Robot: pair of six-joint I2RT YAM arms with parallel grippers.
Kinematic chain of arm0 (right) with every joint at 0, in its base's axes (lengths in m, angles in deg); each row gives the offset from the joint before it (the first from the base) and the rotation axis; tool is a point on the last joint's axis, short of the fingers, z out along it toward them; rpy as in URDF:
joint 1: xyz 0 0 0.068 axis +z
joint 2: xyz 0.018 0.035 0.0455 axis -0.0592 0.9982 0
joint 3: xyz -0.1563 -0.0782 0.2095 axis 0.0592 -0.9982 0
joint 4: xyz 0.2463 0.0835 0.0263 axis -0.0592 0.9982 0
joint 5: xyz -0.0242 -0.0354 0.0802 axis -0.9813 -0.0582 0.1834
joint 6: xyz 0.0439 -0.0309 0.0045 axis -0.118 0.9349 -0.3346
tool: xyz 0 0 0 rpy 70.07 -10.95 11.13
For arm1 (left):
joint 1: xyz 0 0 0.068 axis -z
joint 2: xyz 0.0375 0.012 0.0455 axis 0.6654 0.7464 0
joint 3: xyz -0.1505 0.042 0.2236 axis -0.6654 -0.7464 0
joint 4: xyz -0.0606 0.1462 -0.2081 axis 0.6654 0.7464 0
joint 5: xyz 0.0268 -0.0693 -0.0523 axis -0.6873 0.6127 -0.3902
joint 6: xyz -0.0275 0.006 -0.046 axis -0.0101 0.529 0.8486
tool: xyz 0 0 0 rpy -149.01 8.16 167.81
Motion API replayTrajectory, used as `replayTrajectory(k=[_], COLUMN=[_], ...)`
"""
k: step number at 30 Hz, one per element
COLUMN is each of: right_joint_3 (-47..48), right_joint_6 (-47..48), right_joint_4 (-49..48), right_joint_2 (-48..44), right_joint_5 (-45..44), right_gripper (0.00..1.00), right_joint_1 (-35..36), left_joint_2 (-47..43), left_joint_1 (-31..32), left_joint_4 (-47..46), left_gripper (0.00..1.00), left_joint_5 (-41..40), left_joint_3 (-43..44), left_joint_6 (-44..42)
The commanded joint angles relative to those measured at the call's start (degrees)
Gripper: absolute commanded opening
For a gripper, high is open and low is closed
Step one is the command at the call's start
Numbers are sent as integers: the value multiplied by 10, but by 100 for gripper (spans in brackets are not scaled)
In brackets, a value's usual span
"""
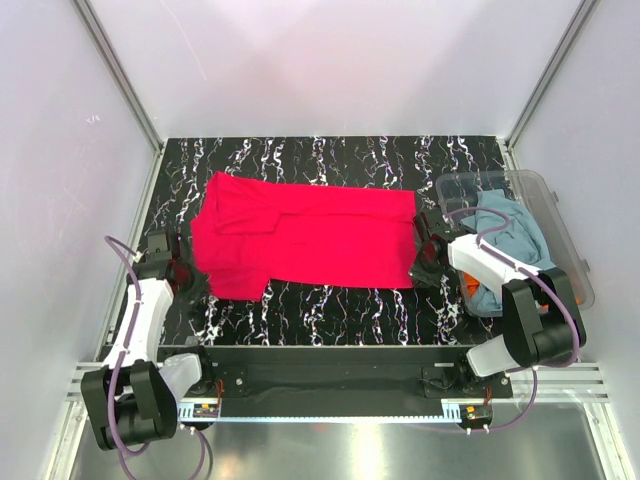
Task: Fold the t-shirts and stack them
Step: Fold the tshirt
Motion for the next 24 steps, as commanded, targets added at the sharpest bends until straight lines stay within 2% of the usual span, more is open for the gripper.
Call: replayTrajectory(k=[1, 7, 14, 24], right_joint_3=[7, 34, 146, 304], right_joint_6=[27, 56, 114, 165], right_joint_4=[-6, 4, 49, 93], right_joint_2=[-2, 7, 54, 198], right_joint_5=[-13, -15, -28, -5], right_gripper=[0, 0, 0, 0], right_joint_1=[6, 5, 2, -42], left_joint_2=[-16, 7, 98, 325], left_joint_1=[-3, 0, 25, 48], left_joint_4=[2, -14, -61, -109], left_gripper=[0, 0, 0, 0], left_joint_5=[28, 78, 114, 131], left_joint_3=[10, 71, 185, 408], left_joint_6=[-35, -108, -147, -128])
